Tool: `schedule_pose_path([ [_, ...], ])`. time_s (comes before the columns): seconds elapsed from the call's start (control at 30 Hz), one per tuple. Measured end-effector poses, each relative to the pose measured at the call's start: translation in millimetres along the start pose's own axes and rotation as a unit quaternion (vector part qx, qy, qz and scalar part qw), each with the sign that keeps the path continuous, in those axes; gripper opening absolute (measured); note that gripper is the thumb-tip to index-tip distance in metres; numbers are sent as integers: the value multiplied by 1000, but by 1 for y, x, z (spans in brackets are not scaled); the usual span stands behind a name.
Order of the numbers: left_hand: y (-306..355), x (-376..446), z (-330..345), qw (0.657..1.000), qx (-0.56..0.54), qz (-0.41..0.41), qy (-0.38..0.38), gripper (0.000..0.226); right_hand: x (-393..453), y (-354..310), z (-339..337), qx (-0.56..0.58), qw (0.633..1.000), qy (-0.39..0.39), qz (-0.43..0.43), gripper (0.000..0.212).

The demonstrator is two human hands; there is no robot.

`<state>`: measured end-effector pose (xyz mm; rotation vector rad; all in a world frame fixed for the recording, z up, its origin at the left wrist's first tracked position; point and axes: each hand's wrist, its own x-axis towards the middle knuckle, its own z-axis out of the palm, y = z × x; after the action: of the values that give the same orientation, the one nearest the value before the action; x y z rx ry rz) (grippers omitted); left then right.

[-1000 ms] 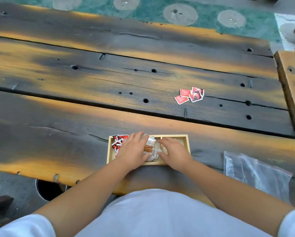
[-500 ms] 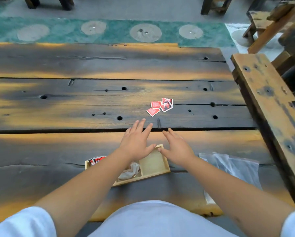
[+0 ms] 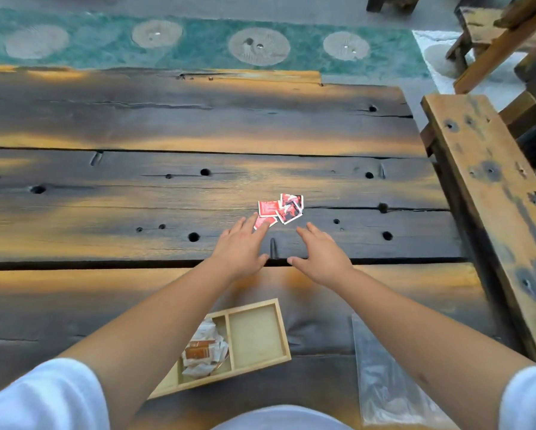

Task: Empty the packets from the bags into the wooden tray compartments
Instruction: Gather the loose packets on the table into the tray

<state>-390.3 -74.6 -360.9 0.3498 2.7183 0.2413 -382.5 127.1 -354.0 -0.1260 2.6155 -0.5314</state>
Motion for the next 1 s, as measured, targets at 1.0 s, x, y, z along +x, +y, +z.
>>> schedule_pose_path([
  [1.0,-57,99,71,988,-84,58,117,20,170,19,21,137,984,56,99,22],
])
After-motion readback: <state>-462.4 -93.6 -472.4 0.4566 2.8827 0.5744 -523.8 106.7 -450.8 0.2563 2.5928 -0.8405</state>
